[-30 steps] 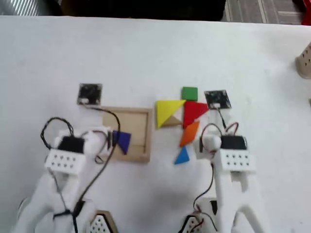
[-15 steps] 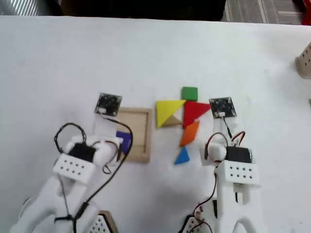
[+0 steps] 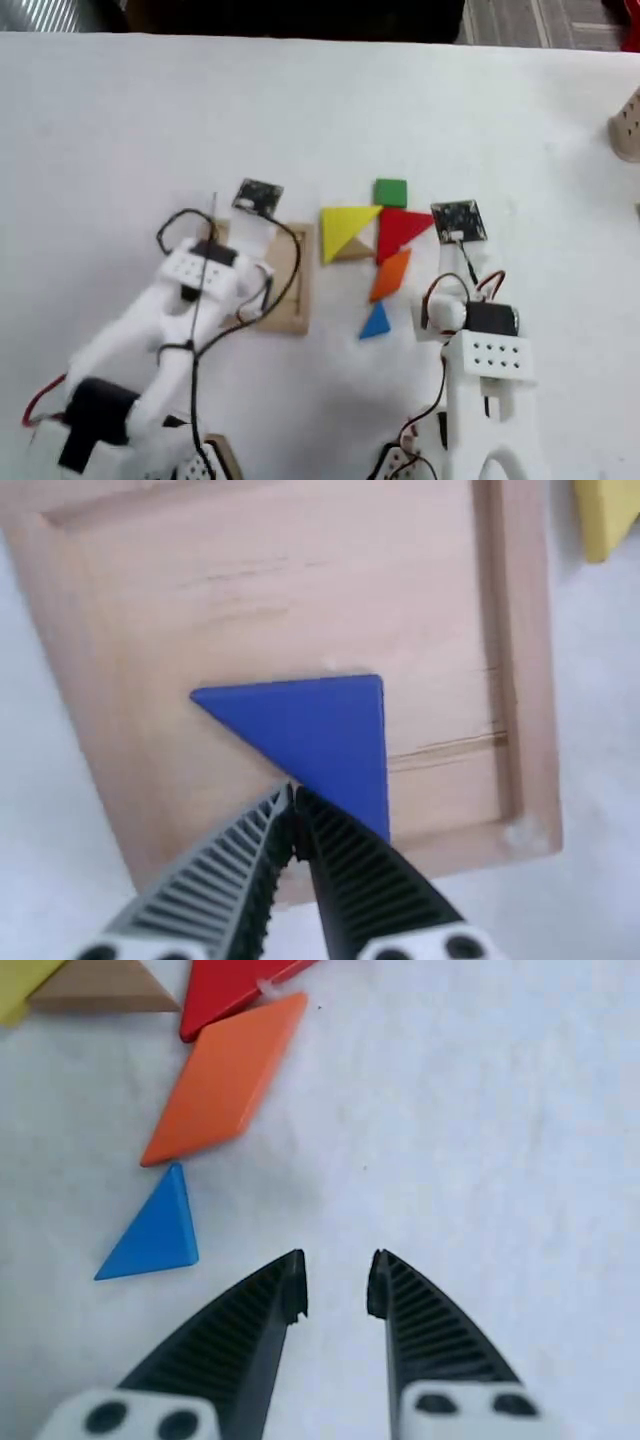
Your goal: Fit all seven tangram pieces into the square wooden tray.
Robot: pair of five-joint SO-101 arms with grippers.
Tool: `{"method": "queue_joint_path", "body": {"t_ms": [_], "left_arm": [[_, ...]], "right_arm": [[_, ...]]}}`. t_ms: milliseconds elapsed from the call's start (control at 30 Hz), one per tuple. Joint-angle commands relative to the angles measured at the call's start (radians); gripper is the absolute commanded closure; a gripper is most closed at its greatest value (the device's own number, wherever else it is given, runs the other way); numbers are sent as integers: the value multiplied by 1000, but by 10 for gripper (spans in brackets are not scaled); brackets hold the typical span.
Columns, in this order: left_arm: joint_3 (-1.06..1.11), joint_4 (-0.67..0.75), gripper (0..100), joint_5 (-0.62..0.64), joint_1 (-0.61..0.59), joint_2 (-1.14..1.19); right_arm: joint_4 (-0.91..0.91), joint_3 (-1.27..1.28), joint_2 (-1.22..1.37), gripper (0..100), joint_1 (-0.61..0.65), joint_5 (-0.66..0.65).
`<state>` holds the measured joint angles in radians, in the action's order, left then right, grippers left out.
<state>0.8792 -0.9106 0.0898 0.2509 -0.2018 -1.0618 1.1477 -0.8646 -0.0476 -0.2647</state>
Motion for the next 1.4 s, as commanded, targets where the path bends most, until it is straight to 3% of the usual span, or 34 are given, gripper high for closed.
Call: {"method": "queue_joint_path", "body": {"t_ms": [0, 400, 733, 1133, 1367], "left_arm": [[-150, -2, 978, 3, 27, 119], [-368, -2, 978, 64, 31, 277], [-506, 40, 978, 81, 116, 417], [-496, -55, 978, 135, 116, 278], [-365, 68, 977, 135, 203, 208]], "right_arm": [[18, -6, -24, 898, -7, -17], [19, -5, -24, 898, -7, -17], [19, -5, -24, 898, -7, -18], [19, -3, -24, 898, -7, -18], [21, -3, -24, 898, -7, -18]]}}
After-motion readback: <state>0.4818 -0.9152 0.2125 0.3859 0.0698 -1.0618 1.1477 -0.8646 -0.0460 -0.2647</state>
